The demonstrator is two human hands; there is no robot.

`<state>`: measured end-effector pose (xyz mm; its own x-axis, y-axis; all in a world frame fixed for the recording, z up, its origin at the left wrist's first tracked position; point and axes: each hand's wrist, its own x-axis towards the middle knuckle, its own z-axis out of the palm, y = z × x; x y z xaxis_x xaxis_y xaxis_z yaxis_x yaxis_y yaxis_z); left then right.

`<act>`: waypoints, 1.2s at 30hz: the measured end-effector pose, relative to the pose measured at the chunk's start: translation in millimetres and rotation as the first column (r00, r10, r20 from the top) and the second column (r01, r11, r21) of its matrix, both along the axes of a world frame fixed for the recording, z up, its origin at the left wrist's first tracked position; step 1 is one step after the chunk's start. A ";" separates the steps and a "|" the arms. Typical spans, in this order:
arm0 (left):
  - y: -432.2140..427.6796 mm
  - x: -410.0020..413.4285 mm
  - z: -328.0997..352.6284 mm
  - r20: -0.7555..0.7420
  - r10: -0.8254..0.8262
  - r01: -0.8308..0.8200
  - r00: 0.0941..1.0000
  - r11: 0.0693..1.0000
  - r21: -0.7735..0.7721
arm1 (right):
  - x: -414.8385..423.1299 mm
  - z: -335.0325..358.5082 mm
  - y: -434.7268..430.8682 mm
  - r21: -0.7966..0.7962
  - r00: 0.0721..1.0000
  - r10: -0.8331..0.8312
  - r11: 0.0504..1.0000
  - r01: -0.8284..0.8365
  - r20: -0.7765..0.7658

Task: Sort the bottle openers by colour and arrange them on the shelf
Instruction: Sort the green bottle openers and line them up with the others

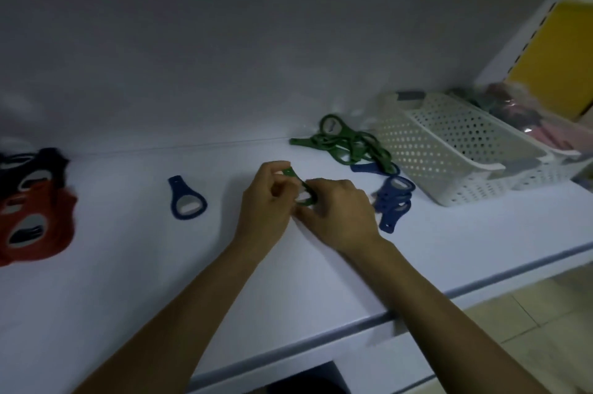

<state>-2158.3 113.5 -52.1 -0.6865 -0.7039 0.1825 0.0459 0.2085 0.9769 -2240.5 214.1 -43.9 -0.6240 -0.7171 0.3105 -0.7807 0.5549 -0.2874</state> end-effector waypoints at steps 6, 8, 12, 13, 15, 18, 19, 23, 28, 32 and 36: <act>-3.7 -3.7 -2.8 -0.064 0.080 -0.077 0.995 0.995 0.062 | -4.7 -7.4 -4.3 -0.069 0.973 -0.070 0.996 0.057 -0.218; -3.0 -4.3 -1.6 -0.067 0.059 -0.054 0.996 0.995 0.084 | -6.0 -4.2 -4.7 -0.338 0.985 -0.150 0.934 0.113 -0.084; -1.9 -6.4 4.0 -0.102 -0.026 0.050 0.994 0.970 0.239 | 1.4 2.0 -4.8 -0.503 0.958 0.125 0.830 -0.242 -0.256; -3.5 -6.8 3.1 -0.101 -0.025 0.050 0.995 0.967 0.251 | 4.2 -0.9 -6.2 -0.417 0.910 0.274 0.821 -0.391 -0.312; -7.7 -7.6 0.2 -0.141 0.028 0.012 0.990 0.962 0.274 | 2.6 -3.8 -11.0 -0.319 0.861 0.449 0.802 -0.506 -0.238; -10.1 -7.6 2.2 -0.188 0.023 0.038 0.982 0.948 0.316 | -16.8 10.1 -26.8 -0.532 0.925 0.348 0.818 -0.219 0.155; -10.1 -7.8 2.7 -0.205 0.006 0.065 0.979 0.938 0.341 | -28.9 15.3 -33.7 -0.577 0.938 0.272 0.810 -0.105 0.213; -9.1 -5.4 5.3 -0.219 -0.005 0.084 0.976 0.933 0.351 | -81.6 18.0 -56.5 -0.234 0.993 -0.089 0.966 0.106 0.083; -9.6 -7.1 4.2 -0.199 -0.004 0.072 0.980 0.939 0.337 | -88.4 -8.4 -72.5 0.130 0.972 -0.219 0.965 0.229 -0.089; -11.5 -6.4 3.7 -0.212 -0.030 0.109 0.977 0.921 0.375 | -81.0 -1.3 -73.2 0.089 0.929 -0.115 0.984 0.156 -0.352; -20.5 -5.7 6.6 -0.232 -0.062 0.181 0.971 0.826 0.535 | -73.0 6.1 -61.2 -0.289 0.977 -0.072 0.957 0.012 -0.198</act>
<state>-2163.9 92.9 -45.5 -0.7644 -0.6411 -0.0685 0.2374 -0.3786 0.8946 -2313.6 152.9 -37.8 -0.5529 -0.5549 0.6216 -0.8171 0.5069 -0.2744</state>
